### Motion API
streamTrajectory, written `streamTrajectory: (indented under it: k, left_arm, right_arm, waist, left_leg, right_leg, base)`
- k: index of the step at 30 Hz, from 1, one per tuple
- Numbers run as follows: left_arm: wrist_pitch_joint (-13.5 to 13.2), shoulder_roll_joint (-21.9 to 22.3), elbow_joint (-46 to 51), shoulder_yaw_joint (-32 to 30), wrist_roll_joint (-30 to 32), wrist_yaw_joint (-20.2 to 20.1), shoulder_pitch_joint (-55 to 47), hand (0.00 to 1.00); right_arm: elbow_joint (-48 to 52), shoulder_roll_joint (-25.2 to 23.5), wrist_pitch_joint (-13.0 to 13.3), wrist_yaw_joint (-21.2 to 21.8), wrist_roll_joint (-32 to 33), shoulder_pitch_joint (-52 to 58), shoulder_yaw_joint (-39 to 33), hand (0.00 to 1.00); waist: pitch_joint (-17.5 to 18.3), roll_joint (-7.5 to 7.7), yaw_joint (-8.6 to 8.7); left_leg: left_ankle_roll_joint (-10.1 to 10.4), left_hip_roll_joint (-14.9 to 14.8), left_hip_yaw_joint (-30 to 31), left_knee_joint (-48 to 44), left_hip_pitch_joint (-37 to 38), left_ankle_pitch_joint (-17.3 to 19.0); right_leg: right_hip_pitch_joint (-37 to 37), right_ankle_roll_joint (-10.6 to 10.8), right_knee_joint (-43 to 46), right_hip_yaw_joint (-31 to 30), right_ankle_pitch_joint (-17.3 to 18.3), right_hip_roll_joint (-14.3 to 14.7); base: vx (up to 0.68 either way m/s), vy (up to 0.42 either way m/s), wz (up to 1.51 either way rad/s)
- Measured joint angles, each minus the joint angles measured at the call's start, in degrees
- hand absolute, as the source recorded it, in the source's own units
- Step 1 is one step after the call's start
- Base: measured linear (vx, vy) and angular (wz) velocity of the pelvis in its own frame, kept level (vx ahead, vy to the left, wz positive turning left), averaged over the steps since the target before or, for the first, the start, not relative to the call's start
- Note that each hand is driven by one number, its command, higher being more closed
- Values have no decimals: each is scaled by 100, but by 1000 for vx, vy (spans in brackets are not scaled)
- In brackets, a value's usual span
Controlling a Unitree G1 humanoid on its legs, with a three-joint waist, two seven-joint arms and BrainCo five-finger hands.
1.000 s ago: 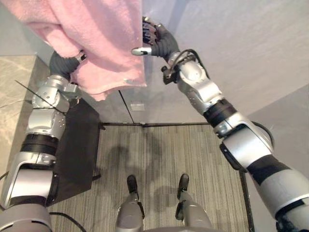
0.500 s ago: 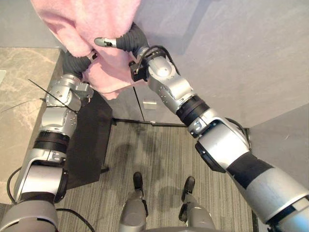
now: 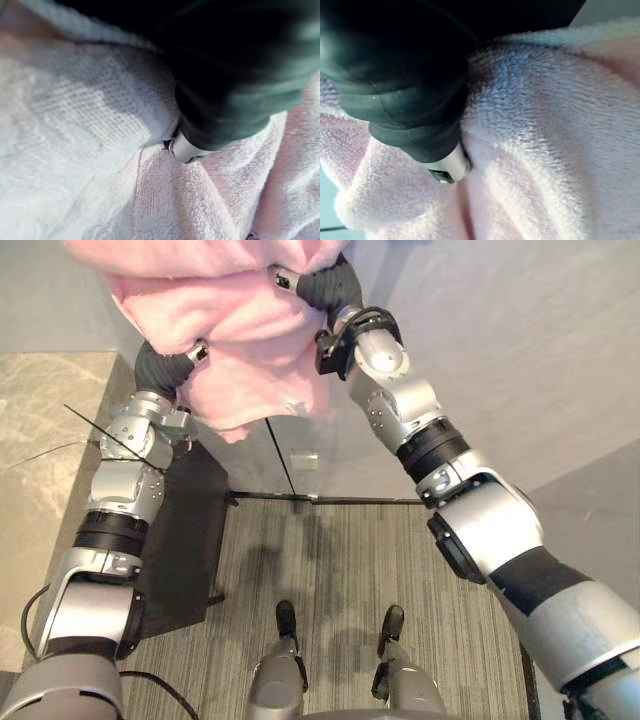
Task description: Organize washtable
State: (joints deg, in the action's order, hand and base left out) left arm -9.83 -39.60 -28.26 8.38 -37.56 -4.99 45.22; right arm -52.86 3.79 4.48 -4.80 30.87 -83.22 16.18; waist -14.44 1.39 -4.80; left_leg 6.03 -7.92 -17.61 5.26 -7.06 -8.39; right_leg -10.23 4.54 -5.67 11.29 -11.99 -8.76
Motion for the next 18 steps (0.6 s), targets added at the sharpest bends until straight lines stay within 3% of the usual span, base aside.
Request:
streamTrajectory:
  k: [7,18]
  left_arm:
    - [0,24,101,0,4,-14,-6,100]
    - [3,131,92,0,10,-14,-134,100]
  right_arm:
    - [30,146,-67,149,13,189,-14,100]
    - [30,164,-86,268,57,435,-5,100]
  waist:
    - [1,-14,102]
    - [2,-12,104]
  left_leg:
    - [2,-26,-114,6,86,1]
    - [2,-37,-104,8,77,0]
  right_leg:
    - [0,-33,-1,-81,-27,32]
    - [-1,-34,-1,-74,-28,43]
  base:
    - [-3,-4,-9]
    - [0,0,0]
